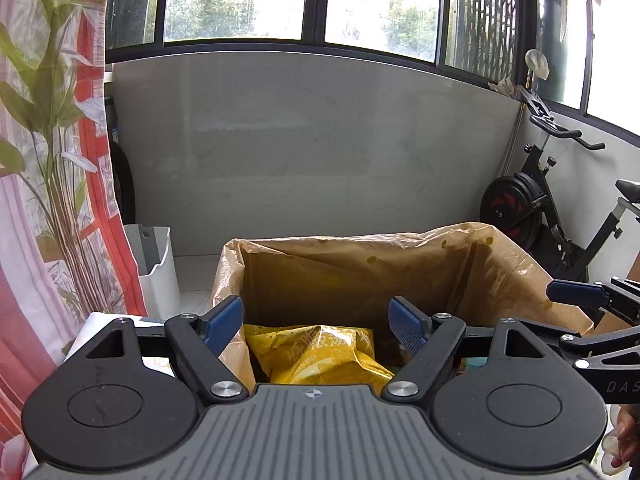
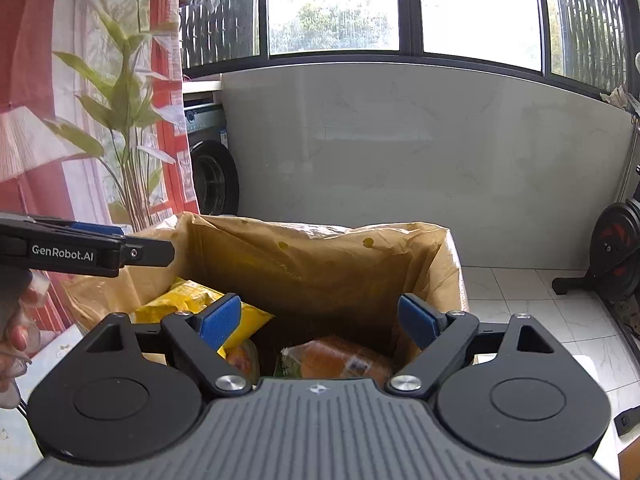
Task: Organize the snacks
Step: 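Open both tools over the box to drop the bread loaf and chip bag, then grasp the dark round cake packet with the right tool while the left tool reaches the orange chip bag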
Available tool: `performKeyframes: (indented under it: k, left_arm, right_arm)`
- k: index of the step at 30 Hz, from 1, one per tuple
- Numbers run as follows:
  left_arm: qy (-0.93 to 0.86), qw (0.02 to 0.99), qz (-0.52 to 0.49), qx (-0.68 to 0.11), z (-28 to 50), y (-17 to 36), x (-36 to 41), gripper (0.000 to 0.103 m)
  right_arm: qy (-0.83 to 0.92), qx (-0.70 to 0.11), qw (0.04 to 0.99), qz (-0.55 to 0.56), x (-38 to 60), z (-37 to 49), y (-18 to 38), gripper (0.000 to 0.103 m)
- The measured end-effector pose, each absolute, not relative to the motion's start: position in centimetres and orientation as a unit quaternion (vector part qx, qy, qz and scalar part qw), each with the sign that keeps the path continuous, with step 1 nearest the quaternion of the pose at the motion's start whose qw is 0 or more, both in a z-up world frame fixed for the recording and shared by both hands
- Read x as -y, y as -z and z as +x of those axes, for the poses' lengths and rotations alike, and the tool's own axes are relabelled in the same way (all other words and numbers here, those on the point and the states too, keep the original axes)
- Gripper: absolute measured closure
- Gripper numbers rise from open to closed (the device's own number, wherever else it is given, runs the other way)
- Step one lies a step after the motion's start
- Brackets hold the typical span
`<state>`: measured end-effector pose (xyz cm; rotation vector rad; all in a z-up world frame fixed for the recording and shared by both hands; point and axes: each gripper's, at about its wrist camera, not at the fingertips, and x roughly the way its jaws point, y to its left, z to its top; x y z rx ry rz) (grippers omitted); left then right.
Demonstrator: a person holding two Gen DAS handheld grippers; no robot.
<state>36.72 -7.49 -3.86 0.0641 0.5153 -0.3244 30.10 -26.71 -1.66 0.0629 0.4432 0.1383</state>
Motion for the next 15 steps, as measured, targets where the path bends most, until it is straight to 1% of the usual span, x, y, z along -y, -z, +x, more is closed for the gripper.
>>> performKeyframes:
  k: [8, 15]
  left_arm:
    - [0.157, 0.960, 0.008, -0.231, 30.2, 3.6, 3.5, 0.021]
    - [0.134, 0.964, -0.005, -0.228, 24.9, 5.9, 1.3, 0.021]
  right_arm:
    - [-0.097, -0.151, 0.983, 0.047, 25.1, 24.0, 1.7, 0.015]
    - [-0.111, -0.135, 0.984, 0.033, 24.4, 19.7, 3.7, 0.015]
